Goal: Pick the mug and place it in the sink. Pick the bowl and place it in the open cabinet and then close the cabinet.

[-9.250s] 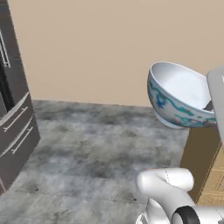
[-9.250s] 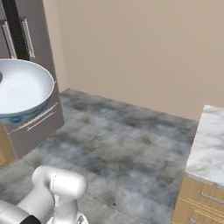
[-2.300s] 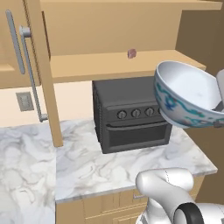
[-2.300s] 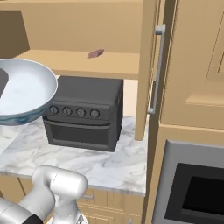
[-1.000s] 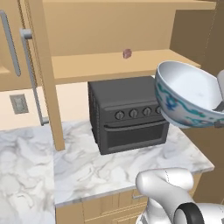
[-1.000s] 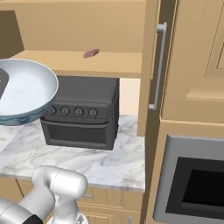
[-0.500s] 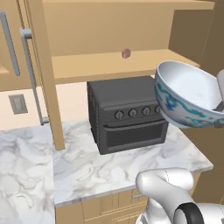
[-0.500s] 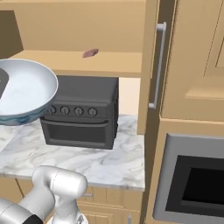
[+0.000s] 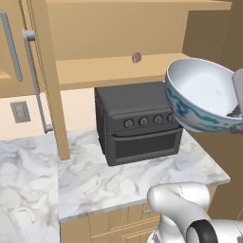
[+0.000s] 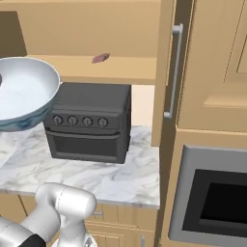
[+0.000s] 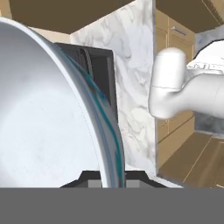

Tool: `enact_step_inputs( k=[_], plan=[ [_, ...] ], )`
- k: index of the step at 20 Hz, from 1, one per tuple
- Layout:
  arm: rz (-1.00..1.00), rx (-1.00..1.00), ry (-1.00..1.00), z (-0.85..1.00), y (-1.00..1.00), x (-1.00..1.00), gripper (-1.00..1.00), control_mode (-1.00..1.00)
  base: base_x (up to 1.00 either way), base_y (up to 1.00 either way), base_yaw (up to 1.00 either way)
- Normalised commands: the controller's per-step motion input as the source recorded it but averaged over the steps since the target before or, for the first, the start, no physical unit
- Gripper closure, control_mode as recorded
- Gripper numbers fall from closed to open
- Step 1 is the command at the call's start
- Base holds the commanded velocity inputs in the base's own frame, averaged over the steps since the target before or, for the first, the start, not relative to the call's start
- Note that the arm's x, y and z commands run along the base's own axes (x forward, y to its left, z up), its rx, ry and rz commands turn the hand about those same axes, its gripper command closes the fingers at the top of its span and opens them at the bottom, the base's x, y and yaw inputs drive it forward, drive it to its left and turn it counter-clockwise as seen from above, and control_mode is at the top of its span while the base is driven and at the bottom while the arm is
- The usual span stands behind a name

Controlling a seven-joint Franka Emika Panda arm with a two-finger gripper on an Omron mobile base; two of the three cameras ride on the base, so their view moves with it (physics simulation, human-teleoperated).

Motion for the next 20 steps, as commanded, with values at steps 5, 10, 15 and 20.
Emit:
enact_step_inputs(
  k=[5,10,15,20],
  plan=[
    [0.0,-0.15,-0.17,0.03,0.04,0.16,1.0,-1.0,0.0,0.0,0.0],
    [0.02,-0.02,-0.01,0.0,0.0,0.45,1.0,-1.0,0.0,0.0,0.0],
    [0.06,0.0,0.0,0.0,0.0,0.52,1.0,-1.0,0.0,0.0,0.0],
    [0.09,-0.01,0.0,0.0,0.0,0.57,1.0,-1.0,0.0,0.0,0.0]
  ],
)
